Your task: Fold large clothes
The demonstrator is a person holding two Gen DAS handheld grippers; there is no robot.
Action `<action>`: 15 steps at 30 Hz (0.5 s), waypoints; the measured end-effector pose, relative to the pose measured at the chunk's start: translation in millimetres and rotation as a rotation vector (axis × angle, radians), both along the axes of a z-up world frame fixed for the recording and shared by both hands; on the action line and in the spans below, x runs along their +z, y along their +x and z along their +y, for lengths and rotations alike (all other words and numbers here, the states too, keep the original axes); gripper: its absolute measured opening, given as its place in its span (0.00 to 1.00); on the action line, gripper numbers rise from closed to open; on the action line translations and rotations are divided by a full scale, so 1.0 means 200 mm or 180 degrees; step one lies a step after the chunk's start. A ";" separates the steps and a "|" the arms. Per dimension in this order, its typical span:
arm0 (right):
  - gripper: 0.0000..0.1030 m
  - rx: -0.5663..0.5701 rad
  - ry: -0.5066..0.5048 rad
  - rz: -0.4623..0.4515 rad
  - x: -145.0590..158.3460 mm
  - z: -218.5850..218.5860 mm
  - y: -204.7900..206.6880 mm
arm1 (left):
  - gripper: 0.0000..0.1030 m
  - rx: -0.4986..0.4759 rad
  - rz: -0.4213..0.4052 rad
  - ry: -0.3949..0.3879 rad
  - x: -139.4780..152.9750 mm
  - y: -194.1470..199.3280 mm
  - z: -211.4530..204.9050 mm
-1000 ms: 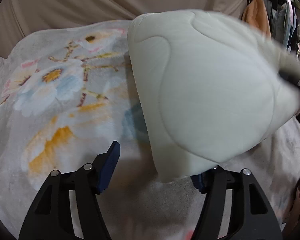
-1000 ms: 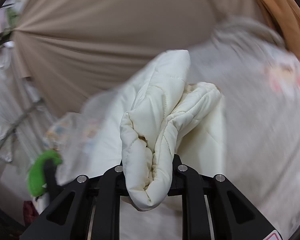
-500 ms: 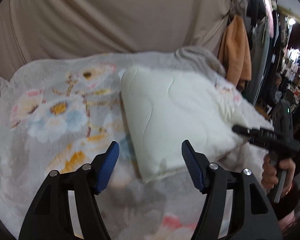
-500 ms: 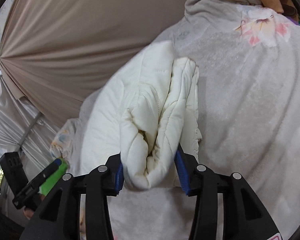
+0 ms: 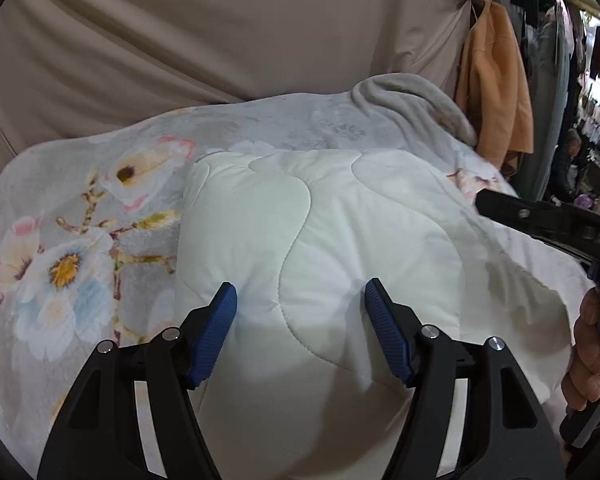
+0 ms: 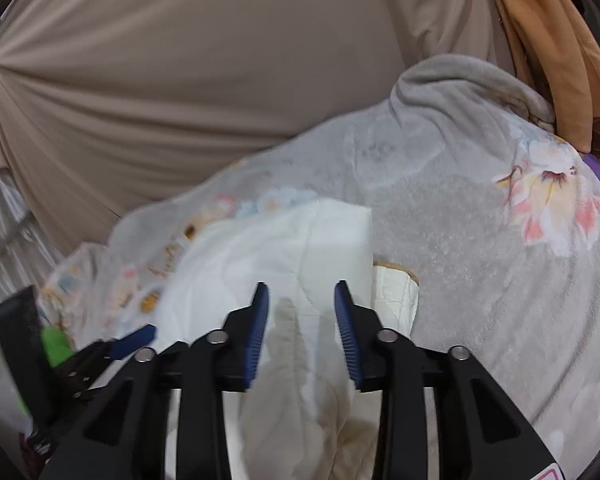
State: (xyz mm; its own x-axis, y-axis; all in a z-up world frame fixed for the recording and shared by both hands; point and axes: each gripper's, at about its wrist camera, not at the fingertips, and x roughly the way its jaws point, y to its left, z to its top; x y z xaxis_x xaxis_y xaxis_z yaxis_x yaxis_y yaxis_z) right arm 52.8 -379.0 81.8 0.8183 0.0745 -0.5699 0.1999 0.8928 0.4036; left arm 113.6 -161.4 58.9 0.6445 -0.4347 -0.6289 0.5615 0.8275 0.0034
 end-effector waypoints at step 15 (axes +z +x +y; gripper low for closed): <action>0.16 0.0032 -0.0045 0.0365 -0.39 -0.01 0.07 | 0.70 0.0035 -0.0266 0.0277 -0.12 -0.04 -0.10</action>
State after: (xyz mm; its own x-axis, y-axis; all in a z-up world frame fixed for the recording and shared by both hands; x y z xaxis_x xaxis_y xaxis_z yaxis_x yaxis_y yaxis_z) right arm 65.8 -381.3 4.4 0.7470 0.0736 -0.6607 0.2350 0.9004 0.3661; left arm 106.4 -181.6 35.1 0.7006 -0.3736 -0.6079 0.5472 0.8281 0.1217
